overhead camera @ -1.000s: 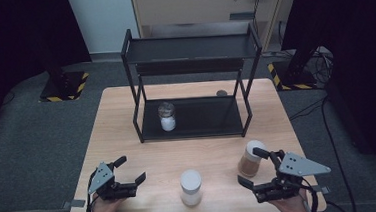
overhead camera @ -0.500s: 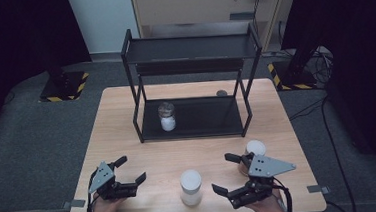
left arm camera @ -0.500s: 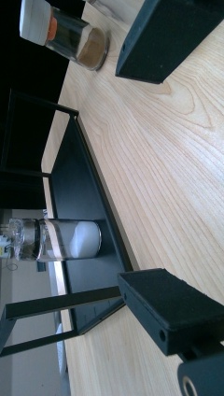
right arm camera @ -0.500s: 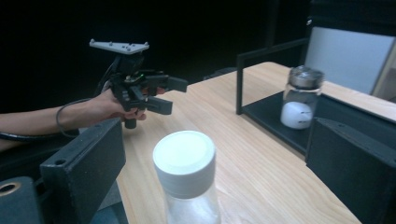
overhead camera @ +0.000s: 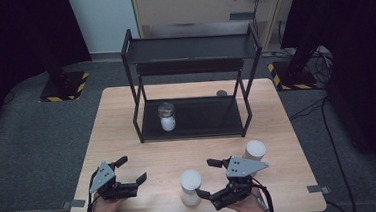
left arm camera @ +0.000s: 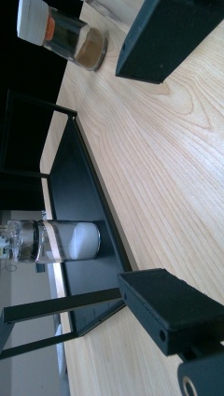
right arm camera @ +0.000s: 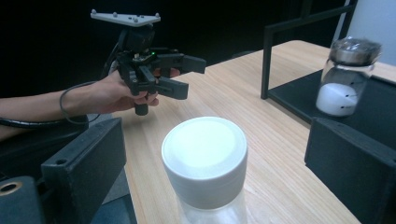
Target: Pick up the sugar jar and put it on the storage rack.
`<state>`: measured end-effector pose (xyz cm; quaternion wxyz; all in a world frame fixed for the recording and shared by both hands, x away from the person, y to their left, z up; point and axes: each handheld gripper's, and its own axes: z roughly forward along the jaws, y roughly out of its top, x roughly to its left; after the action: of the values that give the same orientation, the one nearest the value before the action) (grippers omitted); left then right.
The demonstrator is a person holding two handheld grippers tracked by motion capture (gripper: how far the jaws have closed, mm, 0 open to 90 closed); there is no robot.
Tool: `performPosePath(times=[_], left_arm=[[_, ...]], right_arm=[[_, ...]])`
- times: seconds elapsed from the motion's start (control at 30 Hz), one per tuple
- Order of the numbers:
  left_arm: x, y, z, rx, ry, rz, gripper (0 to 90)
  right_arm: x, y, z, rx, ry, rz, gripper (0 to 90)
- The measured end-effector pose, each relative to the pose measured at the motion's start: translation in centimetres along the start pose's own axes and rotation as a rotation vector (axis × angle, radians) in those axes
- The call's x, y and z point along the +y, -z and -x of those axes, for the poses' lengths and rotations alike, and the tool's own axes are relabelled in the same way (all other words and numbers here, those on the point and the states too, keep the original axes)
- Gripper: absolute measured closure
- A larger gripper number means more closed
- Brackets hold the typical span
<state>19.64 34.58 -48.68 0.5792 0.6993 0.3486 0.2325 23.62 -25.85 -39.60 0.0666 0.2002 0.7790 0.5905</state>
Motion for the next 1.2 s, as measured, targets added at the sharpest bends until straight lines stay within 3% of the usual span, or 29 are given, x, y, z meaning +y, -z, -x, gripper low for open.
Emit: performPosePath(times=[0.57, 1.03, 1.2], left_arm=[[0.0, 0.0, 0.0, -0.004, -0.002, -0.002, 2.0], [-0.1, -0.1, -0.1, -0.006, 0.001, -0.001, 2.0], [0.0, -0.1, -0.1, -0.010, -0.001, -0.005, 2.0]], right_arm=[[-1.2, -3.6, -0.1, 0.014, 0.016, -0.062, 12.6], [-2.3, -4.8, -0.2, -0.007, 0.027, -0.060, 27.2], [-2.4, -4.7, -0.9, -0.019, 0.058, -0.052, 33.1]])
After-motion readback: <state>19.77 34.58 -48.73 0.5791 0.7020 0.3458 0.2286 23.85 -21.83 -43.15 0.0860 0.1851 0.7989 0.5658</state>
